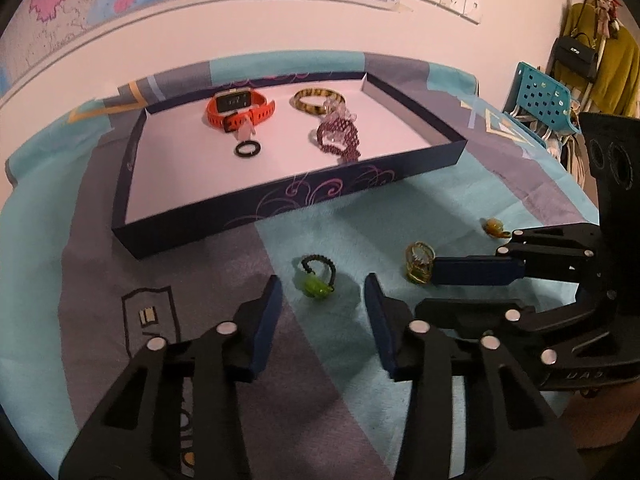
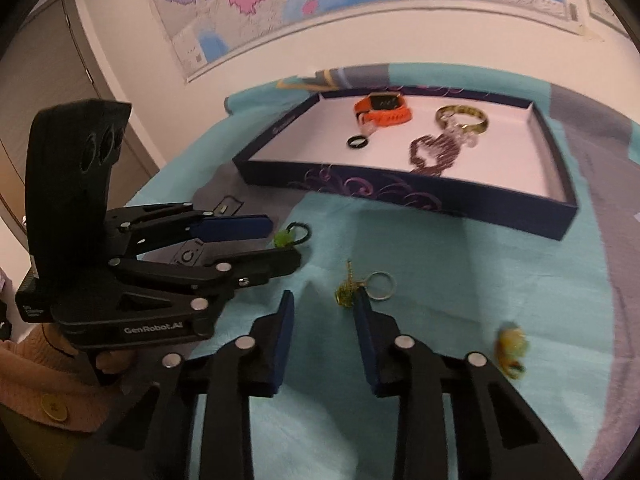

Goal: Organize jewelry
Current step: 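Grasp the green-beaded black hair tie with the left tool while the right tool grasps the gold keychain, then carry the hair tie with the left tool while the right tool carries the gold keychain into the box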

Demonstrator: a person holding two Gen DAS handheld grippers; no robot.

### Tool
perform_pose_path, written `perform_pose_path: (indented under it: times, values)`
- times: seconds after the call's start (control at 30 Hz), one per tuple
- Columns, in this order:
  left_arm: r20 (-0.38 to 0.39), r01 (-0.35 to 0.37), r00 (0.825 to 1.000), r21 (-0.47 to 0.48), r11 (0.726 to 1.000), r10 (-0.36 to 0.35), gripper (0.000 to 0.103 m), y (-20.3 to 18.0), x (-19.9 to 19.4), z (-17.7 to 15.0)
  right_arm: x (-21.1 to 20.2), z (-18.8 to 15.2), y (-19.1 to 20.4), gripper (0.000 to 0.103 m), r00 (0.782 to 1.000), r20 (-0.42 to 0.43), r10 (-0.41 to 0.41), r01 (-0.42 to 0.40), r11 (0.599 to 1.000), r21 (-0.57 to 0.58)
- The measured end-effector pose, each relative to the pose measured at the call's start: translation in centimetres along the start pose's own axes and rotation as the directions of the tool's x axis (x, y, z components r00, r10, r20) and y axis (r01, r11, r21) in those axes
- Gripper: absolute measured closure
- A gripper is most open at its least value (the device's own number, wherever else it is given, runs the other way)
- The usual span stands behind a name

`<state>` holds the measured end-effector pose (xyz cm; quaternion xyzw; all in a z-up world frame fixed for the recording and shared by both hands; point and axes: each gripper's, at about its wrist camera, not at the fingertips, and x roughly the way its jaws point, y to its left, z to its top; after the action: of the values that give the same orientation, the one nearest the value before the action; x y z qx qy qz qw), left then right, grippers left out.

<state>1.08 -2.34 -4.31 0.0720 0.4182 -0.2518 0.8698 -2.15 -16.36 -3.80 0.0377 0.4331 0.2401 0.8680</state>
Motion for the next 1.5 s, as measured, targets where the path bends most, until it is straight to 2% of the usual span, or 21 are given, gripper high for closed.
perform_pose_path:
  times: [0.23, 0.57, 0.67, 0.77, 0.93, 1.5]
  values:
    - [-0.003, 0.0, 1.0, 0.002, 1.0, 0.0, 0.068, 0.1, 0.3, 0.3, 0.2, 0.2, -0.5, 0.084, 1.0, -0.001, -0.016, 0.016, 0.999, 0.028]
    - [-0.005, 0.007, 1.0, 0.007, 1.0, -0.007, 0.074, 0.1, 0.5, 0.4, 0.8, 0.9, -0.8, 0.084, 0.999, 0.004, -0.041, 0.041, 0.998, 0.04]
    - [-0.006, 0.008, 1.0, 0.004, 1.0, -0.008, 0.076, 0.1, 0.6, 0.4, 0.9, 1.0, -0.9, 0.093, 0.999, 0.0, -0.049, 0.049, 0.998, 0.043]
    - [-0.004, 0.011, 1.0, 0.002, 1.0, -0.011, 0.077, 0.1, 0.5, 0.4, 0.8, 0.9, -1.0, 0.093, 0.999, 0.002, -0.044, 0.044, 0.998, 0.045]
    - [-0.007, 0.012, 1.0, -0.003, 1.0, -0.012, 0.087, 0.2, 0.4, 0.3, 0.3, 0.9, -1.1, 0.094, 0.999, 0.018, -0.049, 0.048, 0.998, 0.035]
    - [0.028, 0.013, 1.0, -0.005, 1.0, -0.013, 0.087, 0.2, -1.0, 0.6, -2.1, 1.6, -1.7, 0.093, 0.996, 0.077, -0.044, 0.042, 0.999, 0.029]
